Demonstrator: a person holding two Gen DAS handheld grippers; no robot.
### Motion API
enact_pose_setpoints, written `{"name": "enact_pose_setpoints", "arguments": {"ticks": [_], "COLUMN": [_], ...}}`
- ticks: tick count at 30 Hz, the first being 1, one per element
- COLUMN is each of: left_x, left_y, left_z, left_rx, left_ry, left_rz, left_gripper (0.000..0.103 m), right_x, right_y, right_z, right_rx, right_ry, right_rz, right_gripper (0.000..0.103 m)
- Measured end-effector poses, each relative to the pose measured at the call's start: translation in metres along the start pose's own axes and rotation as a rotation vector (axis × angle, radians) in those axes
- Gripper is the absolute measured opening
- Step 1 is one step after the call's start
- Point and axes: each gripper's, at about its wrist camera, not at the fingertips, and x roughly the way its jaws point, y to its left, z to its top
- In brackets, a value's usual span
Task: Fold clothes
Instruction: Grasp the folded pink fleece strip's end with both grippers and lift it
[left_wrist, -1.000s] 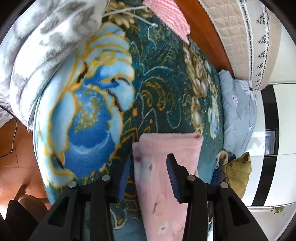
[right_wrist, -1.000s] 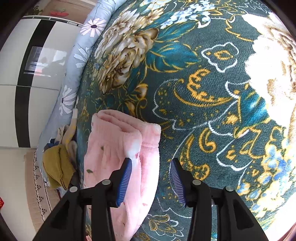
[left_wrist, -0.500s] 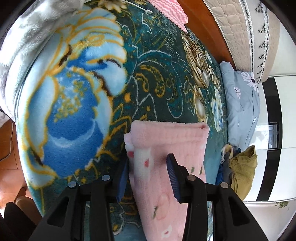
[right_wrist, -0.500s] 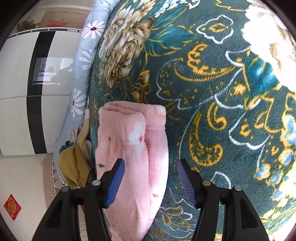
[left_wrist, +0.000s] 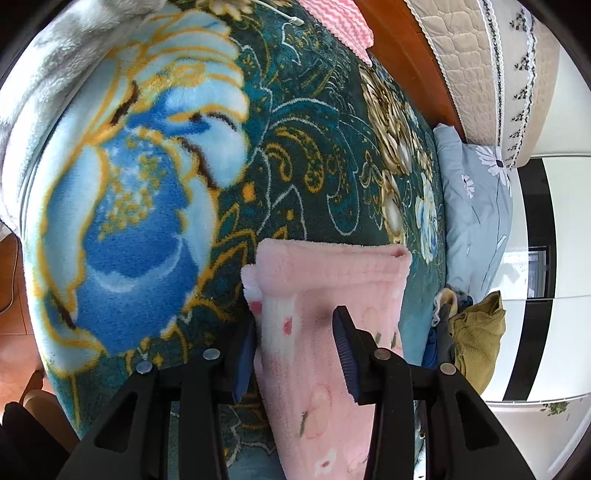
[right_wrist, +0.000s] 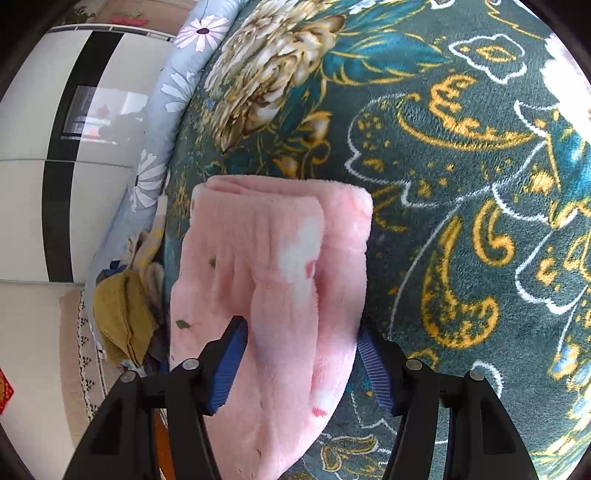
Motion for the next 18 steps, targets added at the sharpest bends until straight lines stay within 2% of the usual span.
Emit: {"name": "enact_pose_setpoints", "arguments": {"ticks": [2,6,10,11,12,15,16,18], "left_x": [0.001,0.004,0.007,0.007,0.007,0.007,0.006,0.005], "left_y": [-0.001,-0.006,-0.010,-0.010,-0.010,-0.009,-0.010,-0.015], "left_z": [0.000,-0.003,-0.005,-0.005,-0.005,-0.005,-0.005,-0.005], "left_rx": [0.002,0.013,0.021,0.021,0.020,0.012,0.011,0.014], "left_ry": [0.002,0.004,0.002,0.001,0.000,-0.006,-0.011,-0.021], "left_rz": [-0.011,-0.018,-0.015,-0.010,-0.005,0.018,0.024,0.039], "left_gripper": [0.041,0.040,0.037,0.034,0.028,0.020,0.014,0.011], "right_x": [0.001,0.007,0.007,0.006,0.005,0.005,0.004,0.003], "right_y": [-0.002,-0.002,-0.003,-0.003,-0.002,0.000,0.003,0.010], "right_z": [-0.001,0.000,0.000,0.000,0.001,0.002,0.002,0.003], "right_rx": [0.007,-0.005,0.051,0.058,0.063,0.076,0.071,0.054], "right_ry": [-0.001,-0.001,-0.033,-0.041,-0.043,-0.046,-0.046,-0.044], "right_rz": [0.021,-0.013,-0.016,-0.022,-0.029,-0.032,-0.032,-0.031], "right_gripper": [0.065,0.065,0.061,0.052,0.036,0.022,0.019,0.013]}}
